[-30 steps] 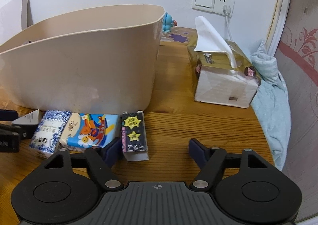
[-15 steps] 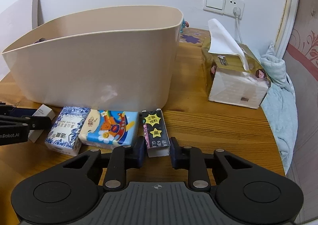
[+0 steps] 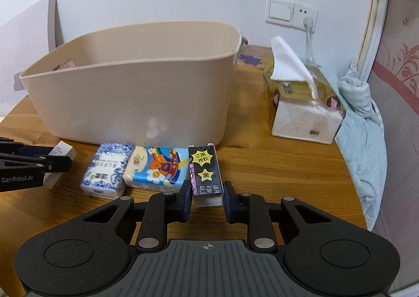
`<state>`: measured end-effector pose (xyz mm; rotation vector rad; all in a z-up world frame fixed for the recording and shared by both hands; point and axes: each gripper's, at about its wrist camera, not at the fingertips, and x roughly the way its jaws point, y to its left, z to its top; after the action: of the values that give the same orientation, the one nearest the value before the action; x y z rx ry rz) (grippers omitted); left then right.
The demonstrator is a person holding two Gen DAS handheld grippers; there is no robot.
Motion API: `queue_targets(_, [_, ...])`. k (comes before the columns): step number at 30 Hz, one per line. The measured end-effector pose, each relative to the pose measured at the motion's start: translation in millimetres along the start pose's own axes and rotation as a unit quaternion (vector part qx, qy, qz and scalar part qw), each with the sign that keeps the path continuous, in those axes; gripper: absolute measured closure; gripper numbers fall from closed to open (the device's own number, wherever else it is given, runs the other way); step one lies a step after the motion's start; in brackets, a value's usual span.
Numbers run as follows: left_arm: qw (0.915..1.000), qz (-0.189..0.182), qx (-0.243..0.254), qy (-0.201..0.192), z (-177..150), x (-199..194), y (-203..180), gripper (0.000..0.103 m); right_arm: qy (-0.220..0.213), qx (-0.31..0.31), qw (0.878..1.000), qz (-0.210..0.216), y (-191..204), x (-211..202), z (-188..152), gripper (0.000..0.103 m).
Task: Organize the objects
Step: 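Lift both boxes and carry them over the basket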
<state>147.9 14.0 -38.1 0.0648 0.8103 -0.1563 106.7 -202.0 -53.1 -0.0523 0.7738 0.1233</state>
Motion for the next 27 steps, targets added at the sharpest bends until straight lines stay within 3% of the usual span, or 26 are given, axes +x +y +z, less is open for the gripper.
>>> queue_targets(27, [0.9958, -0.023, 0.008, -0.088, 27, -74, 4, 0.072, -0.094, -0.021, 0.995, -0.004, 16, -66, 34, 0.079])
